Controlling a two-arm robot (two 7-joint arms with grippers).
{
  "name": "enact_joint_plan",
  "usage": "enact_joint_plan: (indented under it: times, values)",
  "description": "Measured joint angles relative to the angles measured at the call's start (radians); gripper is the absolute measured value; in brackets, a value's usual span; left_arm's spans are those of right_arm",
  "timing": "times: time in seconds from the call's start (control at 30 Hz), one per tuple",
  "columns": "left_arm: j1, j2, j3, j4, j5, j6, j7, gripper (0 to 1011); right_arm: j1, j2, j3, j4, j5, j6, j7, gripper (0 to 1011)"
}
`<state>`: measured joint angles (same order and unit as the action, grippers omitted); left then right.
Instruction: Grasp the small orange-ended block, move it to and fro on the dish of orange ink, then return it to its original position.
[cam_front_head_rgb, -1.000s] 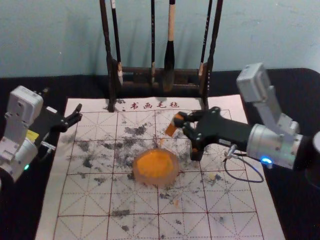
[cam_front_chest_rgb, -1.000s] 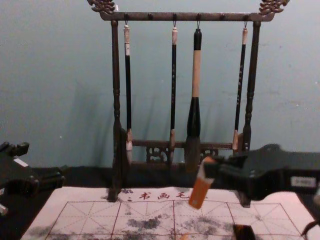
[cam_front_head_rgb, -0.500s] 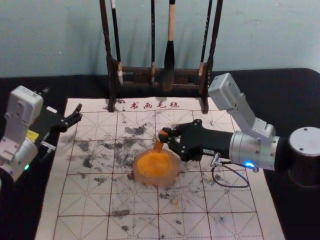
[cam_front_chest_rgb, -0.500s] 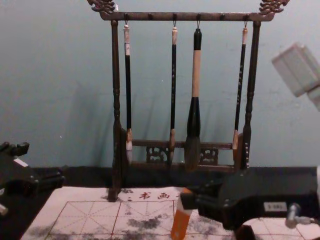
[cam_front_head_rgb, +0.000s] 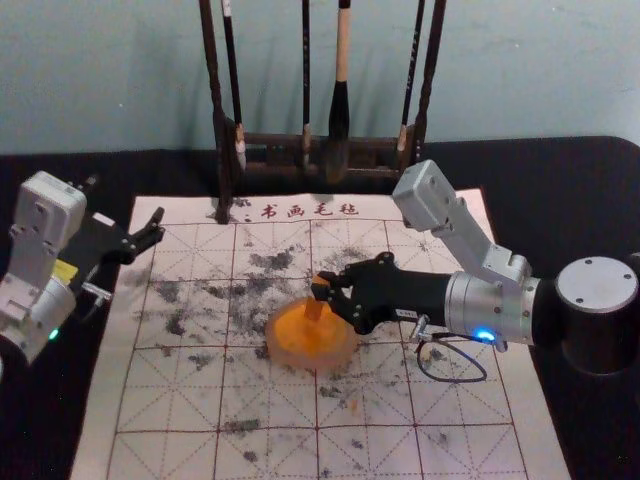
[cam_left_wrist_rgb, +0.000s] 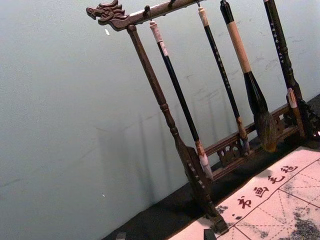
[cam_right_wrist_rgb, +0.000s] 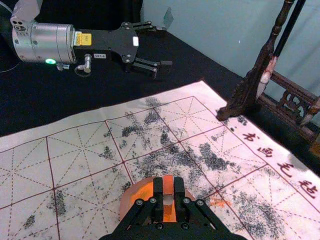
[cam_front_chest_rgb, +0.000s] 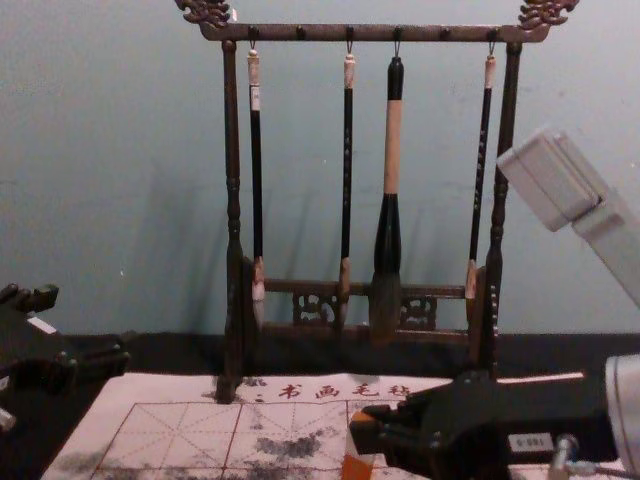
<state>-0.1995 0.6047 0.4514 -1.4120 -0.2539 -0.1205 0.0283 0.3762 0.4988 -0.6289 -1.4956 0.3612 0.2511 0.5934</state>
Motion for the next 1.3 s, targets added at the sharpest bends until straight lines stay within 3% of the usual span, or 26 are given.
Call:
enact_joint_plan:
  times: [0.77,1.3]
  values:
    - [0.0,0.0,0.0,0.0,0.0,0.0,0.0,1001,0.009,-0.017,-0.007,0.033,-0.014,0.004,-0.011,114]
    - [0.0,0.0,0.0,0.0,0.0,0.0,0.0,1001,-0.002,0.001,0.007,0.021,-0.01,0.004,-0.01,113]
